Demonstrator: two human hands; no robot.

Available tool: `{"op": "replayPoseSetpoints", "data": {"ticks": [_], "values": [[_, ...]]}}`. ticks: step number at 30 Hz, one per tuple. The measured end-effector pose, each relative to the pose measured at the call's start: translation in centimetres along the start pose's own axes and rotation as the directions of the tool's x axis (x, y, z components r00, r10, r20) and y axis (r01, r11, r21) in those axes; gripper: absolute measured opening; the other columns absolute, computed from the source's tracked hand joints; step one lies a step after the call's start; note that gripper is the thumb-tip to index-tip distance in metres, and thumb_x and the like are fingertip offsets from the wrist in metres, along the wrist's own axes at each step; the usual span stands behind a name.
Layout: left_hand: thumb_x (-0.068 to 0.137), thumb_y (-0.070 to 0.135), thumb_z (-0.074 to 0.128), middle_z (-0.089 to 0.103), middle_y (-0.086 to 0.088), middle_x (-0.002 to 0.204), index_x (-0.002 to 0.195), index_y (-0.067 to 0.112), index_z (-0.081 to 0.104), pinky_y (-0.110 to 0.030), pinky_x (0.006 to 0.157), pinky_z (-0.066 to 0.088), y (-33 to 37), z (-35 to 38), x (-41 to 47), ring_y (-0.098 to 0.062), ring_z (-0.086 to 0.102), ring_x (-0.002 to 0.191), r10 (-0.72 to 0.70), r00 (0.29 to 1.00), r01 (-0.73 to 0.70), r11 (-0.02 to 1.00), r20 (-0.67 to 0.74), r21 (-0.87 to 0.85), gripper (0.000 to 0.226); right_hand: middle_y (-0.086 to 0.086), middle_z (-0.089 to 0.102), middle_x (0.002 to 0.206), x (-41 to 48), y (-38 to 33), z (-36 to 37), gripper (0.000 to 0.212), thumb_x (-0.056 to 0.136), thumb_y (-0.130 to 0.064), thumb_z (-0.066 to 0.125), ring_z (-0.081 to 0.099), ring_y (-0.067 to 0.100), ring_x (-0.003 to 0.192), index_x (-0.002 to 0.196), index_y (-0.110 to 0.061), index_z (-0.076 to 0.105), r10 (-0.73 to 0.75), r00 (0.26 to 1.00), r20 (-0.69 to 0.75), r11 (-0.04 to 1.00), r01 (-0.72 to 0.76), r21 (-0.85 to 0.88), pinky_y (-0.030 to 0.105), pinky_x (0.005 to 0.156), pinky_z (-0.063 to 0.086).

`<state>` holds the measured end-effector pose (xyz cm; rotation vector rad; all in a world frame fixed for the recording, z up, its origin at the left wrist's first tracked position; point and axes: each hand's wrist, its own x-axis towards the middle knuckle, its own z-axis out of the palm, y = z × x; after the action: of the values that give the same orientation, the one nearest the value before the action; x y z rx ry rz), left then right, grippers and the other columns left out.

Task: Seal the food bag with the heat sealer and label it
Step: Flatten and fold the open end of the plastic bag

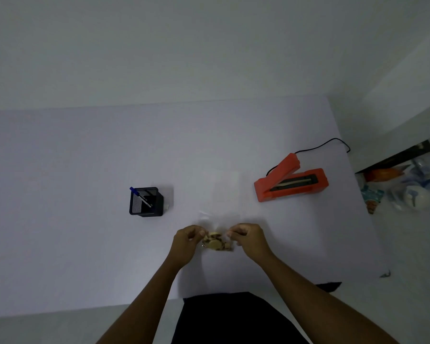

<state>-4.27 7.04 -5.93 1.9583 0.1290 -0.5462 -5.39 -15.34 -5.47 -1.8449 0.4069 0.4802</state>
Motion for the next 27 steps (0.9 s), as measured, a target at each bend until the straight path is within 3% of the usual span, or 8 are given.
{"op": "replayPoseSetpoints", "data": {"ticks": [3, 7, 12, 18, 21, 27], "values": [[0.093, 0.009, 0.062, 0.072, 0.015, 0.075, 0.086, 0.014, 0.074, -0.011, 0.069, 0.049, 0.1, 0.0, 0.1, 0.0, 0.065, 0.071, -0.041, 0.999, 0.041, 0.999, 0.012, -0.03, 0.014, 0.015, 0.075, 0.077, 0.1, 0.2, 0.2, 0.009, 0.082, -0.007, 0.074, 0.068, 0.02, 0.067, 0.078, -0.014, 0.076, 0.038, 0.999, -0.008, 0.999, -0.038, 0.034, 0.029, 0.061, 0.055], [0.084, 0.007, 0.073, 0.074, 0.007, 0.07, 0.081, 0.014, 0.075, -0.016, 0.069, 0.053, 0.1, -0.1, 0.3, -0.005, 0.068, 0.068, -0.094, 0.995, 0.096, 0.993, 0.03, -0.076, 0.008, 0.008, 0.073, 0.07, 0.2, 0.2, 0.4, 0.008, 0.082, -0.006, 0.075, 0.068, 0.013, 0.062, 0.078, -0.013, 0.075, 0.068, 0.998, 0.0, 0.996, -0.068, 0.054, 0.025, 0.058, 0.054], [0.083, 0.008, 0.074, 0.068, 0.019, 0.058, 0.067, 0.027, 0.072, -0.007, 0.059, 0.045, -0.4, -0.2, 0.6, 0.004, 0.062, 0.057, -0.135, 0.991, 0.135, 0.991, 0.009, 0.021, 0.025, 0.01, 0.073, 0.068, 0.1, 0.2, 0.3, 0.003, 0.082, -0.004, 0.074, 0.066, 0.005, 0.055, 0.08, -0.002, 0.077, 0.114, 0.992, 0.045, 0.993, -0.114, 0.009, 0.02, 0.055, 0.051], [0.083, 0.01, 0.075, 0.075, 0.004, 0.075, 0.077, 0.019, 0.078, -0.014, 0.059, 0.048, -1.0, -0.2, 0.8, 0.0, 0.064, 0.063, -0.276, 0.96, 0.273, 0.959, 0.038, 0.079, 0.011, -0.008, 0.067, 0.05, 0.4, 0.1, 0.1, 0.012, 0.077, -0.006, 0.08, 0.063, 0.001, 0.046, 0.078, 0.005, 0.076, 0.182, 0.98, 0.077, 0.983, -0.182, -0.011, 0.011, 0.049, 0.047], [0.082, 0.013, 0.075, 0.073, 0.003, 0.074, 0.079, 0.017, 0.079, -0.018, 0.064, 0.047, -1.2, -0.2, 0.9, -0.01, 0.065, 0.069, -0.321, 0.946, 0.314, 0.94, 0.034, 0.132, 0.007, -0.005, 0.068, 0.051, 0.3, 0.2, 0.8, 0.018, 0.076, -0.01, 0.082, 0.063, 0.002, 0.045, 0.082, 0.006, 0.076, 0.263, 0.961, 0.085, 0.965, -0.262, -0.022, 0.012, 0.046, 0.046], [0.082, 0.026, 0.075, 0.07, 0.008, 0.071, 0.081, 0.02, 0.079, -0.023, 0.066, 0.049, -0.8, 0.5, 0.3, -0.009, 0.065, 0.07, -0.318, 0.946, 0.322, 0.911, -0.059, 0.259, 0.007, 0.002, 0.067, 0.052, 0.1, 0.3, 1.6, 0.016, 0.075, -0.011, 0.083, 0.063, 0.009, 0.044, 0.077, 0.002, 0.076, 0.363, 0.93, 0.047, 0.932, -0.363, -0.009, 0.019, 0.041, 0.047]]}}
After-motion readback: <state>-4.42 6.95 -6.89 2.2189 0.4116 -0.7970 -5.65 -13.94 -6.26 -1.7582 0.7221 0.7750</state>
